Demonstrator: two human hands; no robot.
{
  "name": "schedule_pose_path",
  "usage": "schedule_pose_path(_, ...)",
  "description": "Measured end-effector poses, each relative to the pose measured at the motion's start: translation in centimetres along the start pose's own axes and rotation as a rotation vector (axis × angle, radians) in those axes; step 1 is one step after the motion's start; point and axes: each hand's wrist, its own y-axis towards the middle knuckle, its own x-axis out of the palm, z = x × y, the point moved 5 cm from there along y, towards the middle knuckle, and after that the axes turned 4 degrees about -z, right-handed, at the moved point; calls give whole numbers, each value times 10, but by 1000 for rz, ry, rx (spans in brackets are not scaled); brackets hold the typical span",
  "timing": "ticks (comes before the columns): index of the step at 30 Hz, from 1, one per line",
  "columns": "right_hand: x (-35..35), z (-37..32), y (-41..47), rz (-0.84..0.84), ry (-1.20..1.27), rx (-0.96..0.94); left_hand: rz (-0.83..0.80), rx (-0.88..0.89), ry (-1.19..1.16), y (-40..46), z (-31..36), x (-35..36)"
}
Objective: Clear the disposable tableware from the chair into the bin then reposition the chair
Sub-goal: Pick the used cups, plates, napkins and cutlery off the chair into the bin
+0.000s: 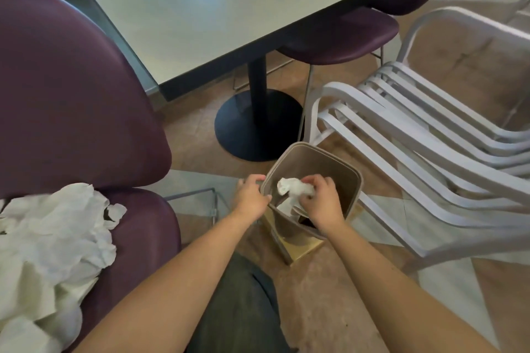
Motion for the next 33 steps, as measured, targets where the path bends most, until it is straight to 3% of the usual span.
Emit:
schedule_pose_path(3, 21, 16, 5, -204, -109, 123, 28, 2, -61, 1, -4, 0)
schedule_pose_path(13, 24, -51, -27, -133, 36, -62, -20, 46, -305, -27, -7, -26)
schedule_pose_path(25, 103, -166, -121, -256, 42, -328, 328, 174, -363, -141, -81, -164)
schedule_pose_path(33, 175, -206, -192, -355, -49, -414, 500, 85, -350, -224, -175, -221)
